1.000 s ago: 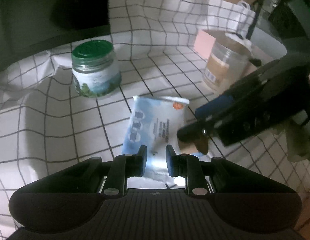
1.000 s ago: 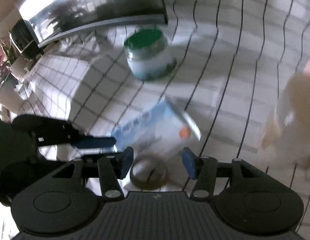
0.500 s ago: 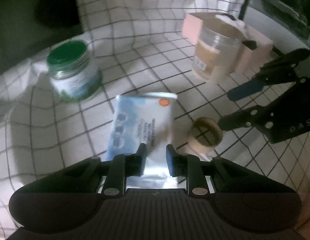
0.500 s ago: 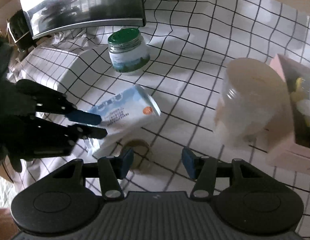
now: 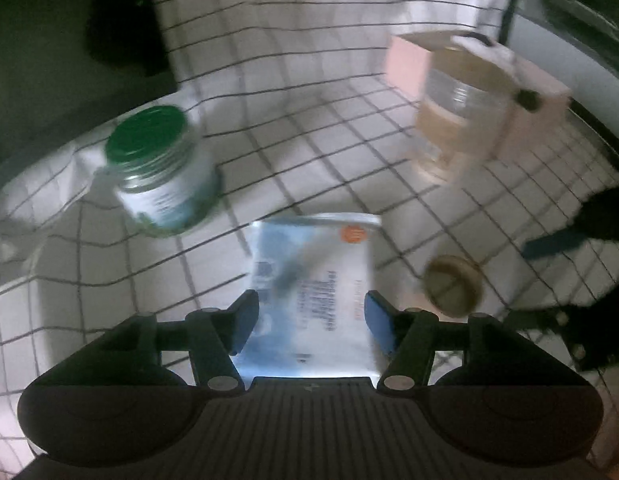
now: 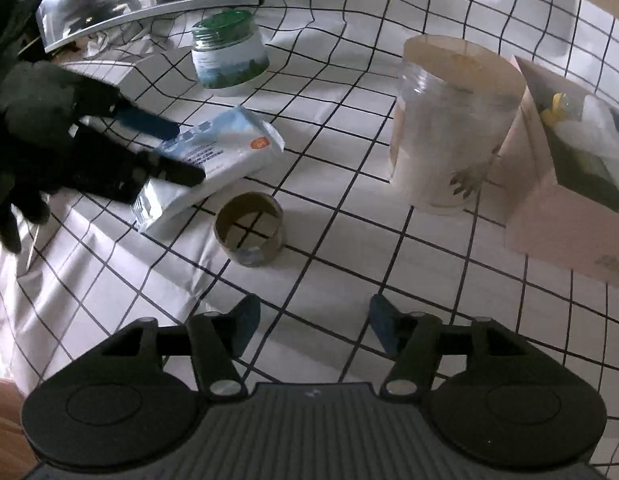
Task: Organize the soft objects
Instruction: 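Lower the open left gripper around the blue-white wet-wipes packet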
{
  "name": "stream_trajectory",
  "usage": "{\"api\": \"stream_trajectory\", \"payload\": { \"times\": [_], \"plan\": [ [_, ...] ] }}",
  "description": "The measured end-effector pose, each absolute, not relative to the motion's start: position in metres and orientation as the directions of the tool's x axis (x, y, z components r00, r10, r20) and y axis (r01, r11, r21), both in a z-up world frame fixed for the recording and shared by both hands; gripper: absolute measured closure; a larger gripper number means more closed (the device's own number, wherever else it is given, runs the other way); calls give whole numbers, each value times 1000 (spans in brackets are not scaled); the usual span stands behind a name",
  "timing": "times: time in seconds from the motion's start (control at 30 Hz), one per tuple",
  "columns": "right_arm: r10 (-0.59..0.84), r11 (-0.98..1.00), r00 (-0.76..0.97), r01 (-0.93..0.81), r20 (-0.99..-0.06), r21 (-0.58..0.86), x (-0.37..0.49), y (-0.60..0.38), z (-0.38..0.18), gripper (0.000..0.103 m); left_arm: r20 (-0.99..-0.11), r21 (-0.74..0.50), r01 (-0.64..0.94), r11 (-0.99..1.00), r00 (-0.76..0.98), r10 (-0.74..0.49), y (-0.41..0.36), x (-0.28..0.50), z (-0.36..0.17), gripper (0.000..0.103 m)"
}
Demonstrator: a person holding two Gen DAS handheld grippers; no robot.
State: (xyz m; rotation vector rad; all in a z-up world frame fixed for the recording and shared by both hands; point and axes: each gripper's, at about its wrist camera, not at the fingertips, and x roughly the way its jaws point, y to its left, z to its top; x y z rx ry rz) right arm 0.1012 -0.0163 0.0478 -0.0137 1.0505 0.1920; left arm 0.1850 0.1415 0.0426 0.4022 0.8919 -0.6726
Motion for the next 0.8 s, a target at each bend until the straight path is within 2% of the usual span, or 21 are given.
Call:
{"api": "stream_trajectory", "payload": {
  "times": [0.13, 0.2, 0.23, 0.33, 0.37, 0.43, 0.8],
  "plan": [
    [152, 984, 498, -161, -853, 82, 99, -14, 46, 32, -824, -20, 726, 688, 378, -422, 139, 187, 39, 36],
    [154, 983, 504, -161, -850, 82, 99, -13, 45, 28, -822, -23, 745, 666, 365, -436, 133, 184, 37, 27],
    [152, 983, 507, -163, -848, 79, 98, -12, 45, 27, -822, -26, 747, 664, 363, -439, 132, 183, 36, 26],
    [143, 983, 513, -175, -846, 60, 97, -8, 43, 23, -814, -5, 735, 678, 390, -430, 131, 181, 36, 29],
    [140, 983, 515, -178, -846, 54, 96, -6, 43, 22, -812, 25, 729, 684, 414, -412, 130, 181, 36, 31],
    [132, 982, 518, -182, -845, 42, 95, -3, 42, 20, -808, 95, 714, 694, 462, -365, 130, 183, 32, 29],
    [119, 985, 526, -171, -842, 32, 92, -1, 40, 16, -808, 89, 706, 703, 464, -364, 134, 188, 33, 28]
  ]
}}
